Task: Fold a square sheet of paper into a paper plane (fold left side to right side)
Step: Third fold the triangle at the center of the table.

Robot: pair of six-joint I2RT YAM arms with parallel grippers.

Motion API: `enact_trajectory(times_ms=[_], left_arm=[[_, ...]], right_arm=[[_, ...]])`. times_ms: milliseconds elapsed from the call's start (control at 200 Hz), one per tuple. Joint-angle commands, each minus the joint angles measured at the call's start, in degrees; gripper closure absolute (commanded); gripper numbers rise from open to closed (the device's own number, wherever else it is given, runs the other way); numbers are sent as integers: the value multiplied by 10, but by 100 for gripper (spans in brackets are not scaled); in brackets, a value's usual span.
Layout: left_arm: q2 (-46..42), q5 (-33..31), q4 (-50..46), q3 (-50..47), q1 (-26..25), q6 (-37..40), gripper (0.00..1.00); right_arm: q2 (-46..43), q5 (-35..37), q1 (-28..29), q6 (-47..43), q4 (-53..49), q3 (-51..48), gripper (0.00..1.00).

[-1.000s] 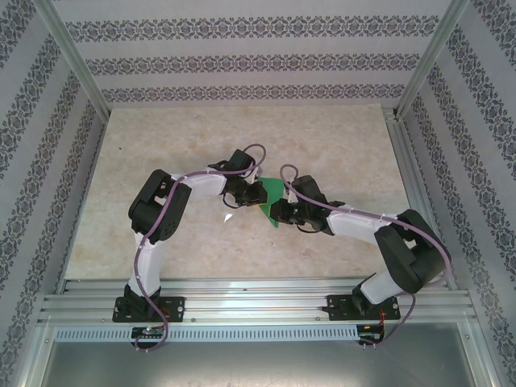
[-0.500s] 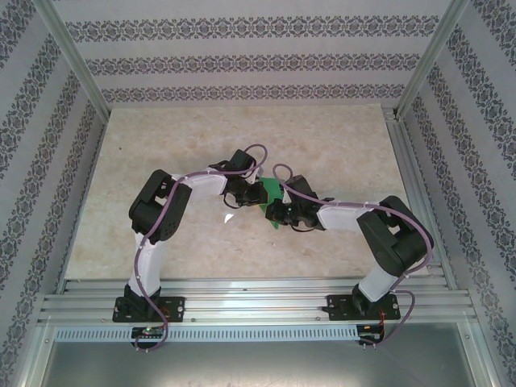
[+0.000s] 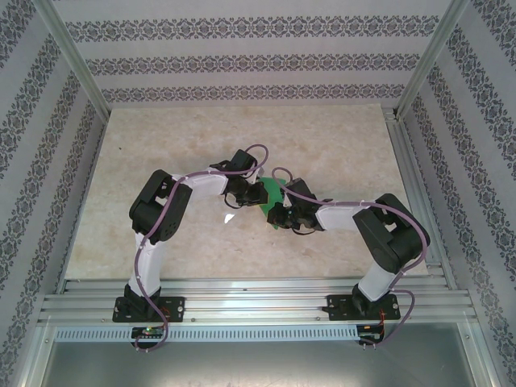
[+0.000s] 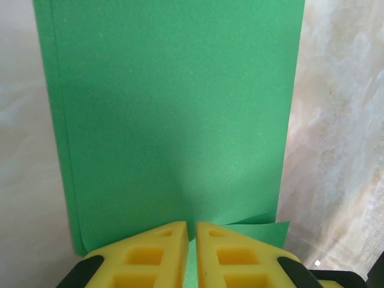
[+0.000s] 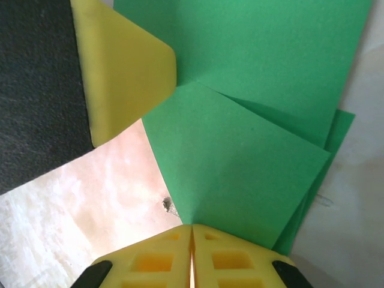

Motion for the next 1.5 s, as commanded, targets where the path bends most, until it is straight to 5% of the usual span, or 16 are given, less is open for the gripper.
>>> enact_trajectory(times_ms=[0,669,974,1289,1494], left_arm=[[29,-44,-50,-6,-8,19,85],[36,-52,-62,7,-8,24,85],[32,-47,-61,9,-8,22,86],[21,-36,-56,13,-8,19,86],[21,-38,-58,15,-8,20,86]], right_arm=[[0,15,-1,-13,-48,-34,91],[-108,3,-6,-5,-77,-113,91],[-172,-5,-8,-6,-116,-40,90],[-129,-41,-87,-42,-66,-24,60],[-55,-87,-113,-36,-27,2,60]])
